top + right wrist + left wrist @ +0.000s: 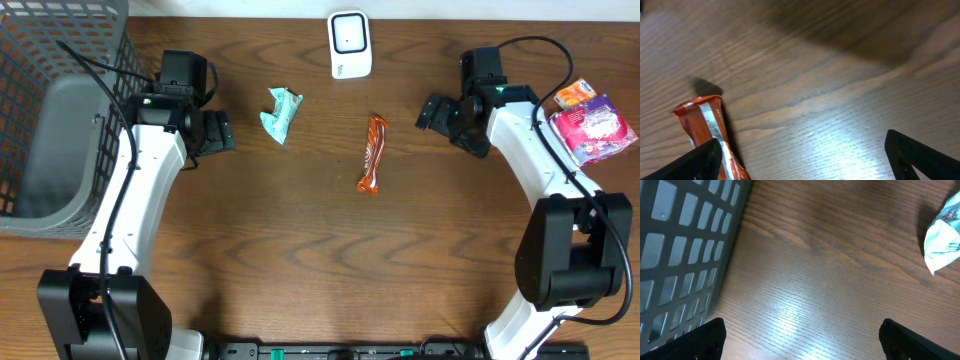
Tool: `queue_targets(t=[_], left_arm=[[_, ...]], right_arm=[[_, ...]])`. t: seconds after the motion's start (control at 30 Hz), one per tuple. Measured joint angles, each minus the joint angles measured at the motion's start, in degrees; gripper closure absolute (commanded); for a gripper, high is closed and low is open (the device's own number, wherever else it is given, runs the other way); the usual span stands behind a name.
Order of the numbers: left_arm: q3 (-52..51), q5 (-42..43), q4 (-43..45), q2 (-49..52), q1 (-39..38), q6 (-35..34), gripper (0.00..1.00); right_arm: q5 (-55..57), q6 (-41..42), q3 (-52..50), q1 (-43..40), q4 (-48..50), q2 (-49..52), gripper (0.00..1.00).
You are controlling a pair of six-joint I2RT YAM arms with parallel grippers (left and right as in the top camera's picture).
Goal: Scan the item barcode
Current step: 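Reach the right gripper down and grasp the red packet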
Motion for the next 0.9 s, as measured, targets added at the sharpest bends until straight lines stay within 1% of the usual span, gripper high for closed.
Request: queue_targets(t=[0.07, 0.17, 0.23, 0.27, 0.4, 0.53, 0.6, 0.63, 0.77, 0.9], left_arm=[[0.0, 0.0, 0.0, 0.0, 0.0, 0.0, 0.02], [0.0, 0.0, 0.0, 0.0, 0.0, 0.0, 0.02], [0.0, 0.0, 0.0, 0.0, 0.0, 0.0, 0.02], [0.0, 0.0, 0.02, 0.0, 0.0, 0.0, 0.02], [0.0, 0.0, 0.0, 0.0, 0.0, 0.0, 0.02], [0.0, 0.0, -0.02, 0.0, 0.0, 0.0, 0.02], [0.0, 0.0, -0.07, 0.0, 0.0, 0.0, 0.02], [0.0, 0.0, -0.07, 0.0, 0.0, 0.0, 0.02], [0.0, -0.02, -0.09, 0.0, 0.0, 0.0, 0.02], [0.0, 0.0, -0.11, 0.0, 0.0, 0.0, 0.02]], right_arm=[[-1.68, 0.0, 0.0, -0.02, 0.37, 0.0, 0.01], [-7.23, -0.02, 0.0, -0.02, 0.44, 0.0, 0.01], [-11.87, -0.59, 0.0, 0.0, 1.29, 0.0, 0.03], [-13.86, -1.6, -0.02, 0.02, 2.16, 0.0, 0.05], [-20.06, -8.02, 0.02, 1.51, 4.61, 0.0, 0.06], [-18.71, -11.74, 1.53, 5.62, 0.87, 0.04, 0.03], [-16.24, -12.98, 4.0, 8.17, -2.54, 0.07, 0.01], [-14.25, -13.86, 6.49, 9.97, -5.07, 0.11, 0.01], [-10.21, -15.17, 12.24, 13.42, -9.94, 0.11, 0.01], [-7.69, -15.43, 14.99, 15.93, -10.08, 0.11, 0.01]])
